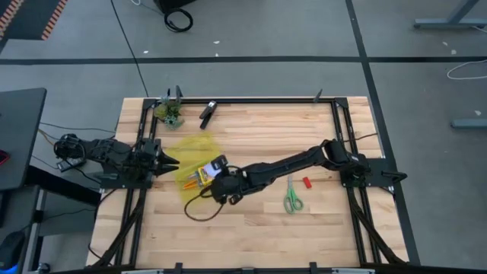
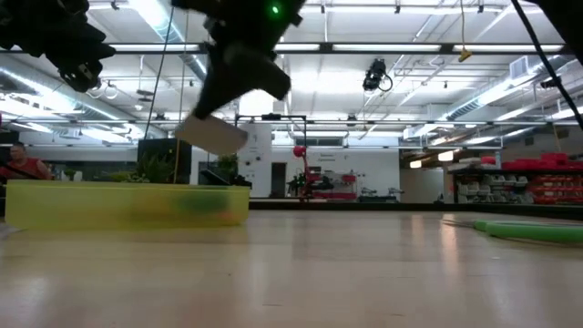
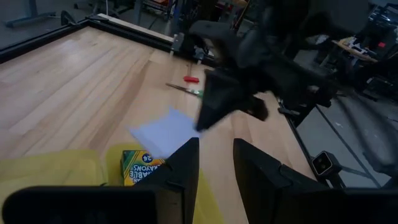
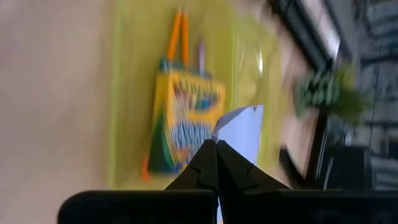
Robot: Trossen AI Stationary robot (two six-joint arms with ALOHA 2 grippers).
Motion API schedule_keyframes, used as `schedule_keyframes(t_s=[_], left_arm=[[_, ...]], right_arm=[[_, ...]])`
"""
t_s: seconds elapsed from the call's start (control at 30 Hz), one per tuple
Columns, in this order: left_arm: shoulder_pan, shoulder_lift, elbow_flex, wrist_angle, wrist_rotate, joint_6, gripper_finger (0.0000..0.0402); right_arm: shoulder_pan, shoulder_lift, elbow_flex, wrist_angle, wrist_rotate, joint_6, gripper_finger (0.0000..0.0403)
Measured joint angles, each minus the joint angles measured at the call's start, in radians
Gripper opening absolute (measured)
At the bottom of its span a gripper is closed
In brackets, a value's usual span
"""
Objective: Pack school essentials
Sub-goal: Put the white sticky notes into the yellow supply box
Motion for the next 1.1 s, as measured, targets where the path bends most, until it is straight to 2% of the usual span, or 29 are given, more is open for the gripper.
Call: schedule_keyframes(t_s=[0.43, 0.57, 0.83, 1.1], left_arm=[[0.000, 0.005, 0.000, 0.001, -0.001, 0.000, 0.0107], [0.000, 0.017, 0.001, 0.001, -0.001, 0.000, 0.0107], [0.000, 0.046, 0.001, 0.000, -0.015, -0.002, 0.0107], [0.000, 0.052, 0.001, 0.007, -0.027, 0.010, 0.0107]], right_arm=[[0.023, 0.058, 0.000, 0.270, -0.146, -0.198, 0.0001], [0.019, 0.087, -0.001, 0.365, -0.156, -0.253, 0.0001], [0.026, 0.136, -0.001, 0.554, -0.206, -0.170, 0.0001], [0.027, 0.167, -0.001, 0.687, -0.191, -0.003, 0.0001]])
